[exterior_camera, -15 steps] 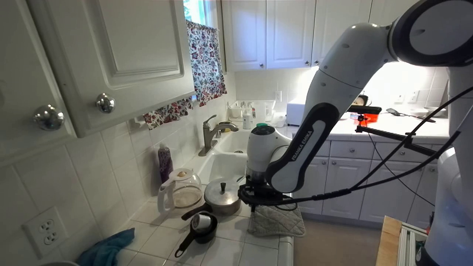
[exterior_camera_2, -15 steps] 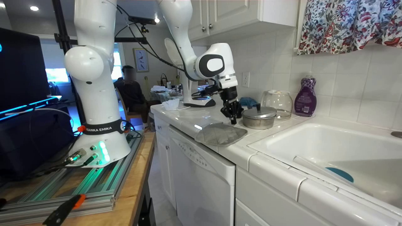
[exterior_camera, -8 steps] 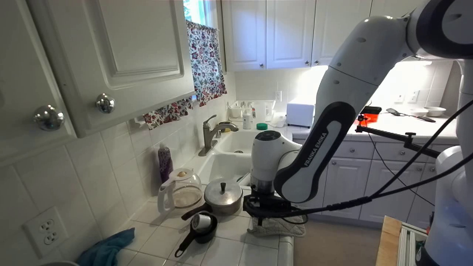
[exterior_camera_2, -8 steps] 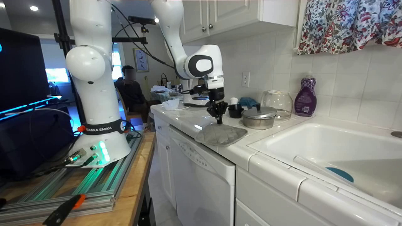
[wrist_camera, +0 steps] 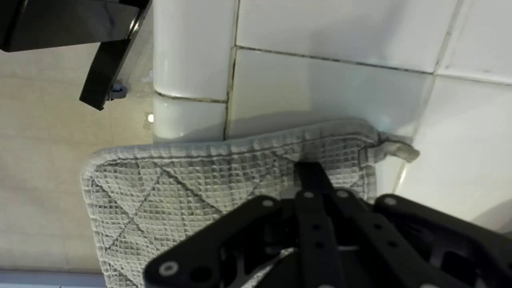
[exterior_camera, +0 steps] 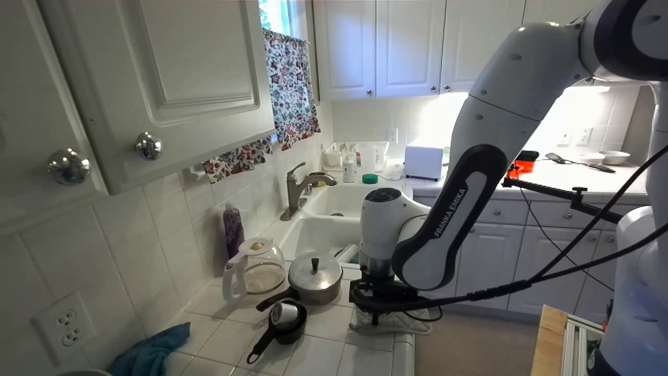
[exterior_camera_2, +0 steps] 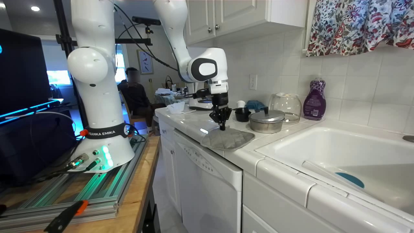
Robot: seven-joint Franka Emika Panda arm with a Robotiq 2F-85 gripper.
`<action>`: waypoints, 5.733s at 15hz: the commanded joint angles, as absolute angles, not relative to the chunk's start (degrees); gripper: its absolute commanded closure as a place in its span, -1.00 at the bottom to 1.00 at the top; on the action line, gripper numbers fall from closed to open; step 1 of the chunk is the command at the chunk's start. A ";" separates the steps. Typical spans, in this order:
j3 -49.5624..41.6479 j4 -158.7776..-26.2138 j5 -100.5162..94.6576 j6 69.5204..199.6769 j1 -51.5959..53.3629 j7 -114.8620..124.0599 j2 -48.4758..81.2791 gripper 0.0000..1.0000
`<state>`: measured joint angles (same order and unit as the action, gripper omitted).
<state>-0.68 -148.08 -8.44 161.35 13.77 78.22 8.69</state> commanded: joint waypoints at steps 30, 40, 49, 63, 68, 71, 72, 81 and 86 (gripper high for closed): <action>3.31 -122.39 -5.09 150.73 11.61 36.24 26.23 1.00; 4.07 -139.78 0.68 151.14 13.57 36.02 8.99 -0.22; 8.70 -151.00 0.11 152.91 11.73 38.65 -4.00 -0.98; 15.34 -152.63 -10.97 178.59 9.61 69.70 1.31 -1.00; 10.15 -149.08 -28.42 182.08 11.18 89.85 0.50 -1.00; 10.56 -148.89 -28.82 181.95 10.77 89.77 0.72 -1.00; 10.53 -148.30 -29.43 181.88 10.78 90.65 0.72 -1.00; 8.26 -144.28 -40.52 179.84 10.37 103.91 -2.10 -1.00; 11.03 -138.28 -54.58 179.25 9.01 124.30 -1.34 -1.00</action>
